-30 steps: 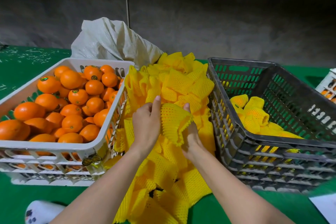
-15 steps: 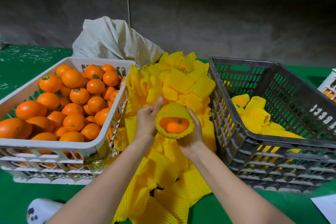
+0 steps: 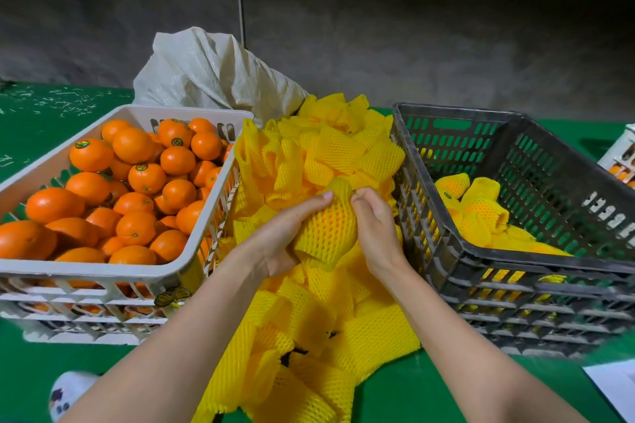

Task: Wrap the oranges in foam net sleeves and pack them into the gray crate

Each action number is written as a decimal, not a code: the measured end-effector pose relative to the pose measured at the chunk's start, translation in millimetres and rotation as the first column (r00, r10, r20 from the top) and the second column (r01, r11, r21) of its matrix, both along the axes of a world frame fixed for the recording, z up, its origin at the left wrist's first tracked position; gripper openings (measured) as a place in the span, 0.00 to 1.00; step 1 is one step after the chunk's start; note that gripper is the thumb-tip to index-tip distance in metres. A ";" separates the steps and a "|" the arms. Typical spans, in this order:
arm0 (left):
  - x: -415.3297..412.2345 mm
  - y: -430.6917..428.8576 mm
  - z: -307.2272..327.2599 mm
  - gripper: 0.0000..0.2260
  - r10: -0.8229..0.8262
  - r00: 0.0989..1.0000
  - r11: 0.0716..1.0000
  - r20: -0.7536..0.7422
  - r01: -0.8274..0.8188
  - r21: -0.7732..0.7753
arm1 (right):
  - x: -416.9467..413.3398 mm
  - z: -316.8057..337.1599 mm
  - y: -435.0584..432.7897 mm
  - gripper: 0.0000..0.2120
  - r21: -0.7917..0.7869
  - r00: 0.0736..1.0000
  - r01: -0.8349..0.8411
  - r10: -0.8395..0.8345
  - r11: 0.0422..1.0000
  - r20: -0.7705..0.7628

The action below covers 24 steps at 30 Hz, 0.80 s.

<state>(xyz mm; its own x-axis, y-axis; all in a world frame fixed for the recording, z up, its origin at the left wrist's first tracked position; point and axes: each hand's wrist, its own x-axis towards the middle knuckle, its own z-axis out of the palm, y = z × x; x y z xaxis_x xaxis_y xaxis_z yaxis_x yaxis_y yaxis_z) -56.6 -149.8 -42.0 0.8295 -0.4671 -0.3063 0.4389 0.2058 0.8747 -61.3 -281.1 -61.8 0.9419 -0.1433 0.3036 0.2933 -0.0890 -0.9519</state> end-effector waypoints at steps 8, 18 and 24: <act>-7.6 -0.6 2.6 0.09 0.014 0.999 0.997 0.038 -0.017 0.081 | 8.3 -2.1 -0.5 0.16 0.036 0.995 0.002 0.002 0.999 -0.096; -8.5 -0.5 3.1 0.14 0.367 0.925 0.929 0.095 -0.360 -0.079 | -23.2 -5.6 20.3 0.18 -0.123 0.980 -0.163 0.175 0.979 0.098; -5.5 -20.0 8.8 0.22 0.378 0.901 0.925 0.211 -0.364 -0.105 | -20.8 18.9 9.4 0.21 -0.154 0.987 -0.074 0.094 0.985 0.127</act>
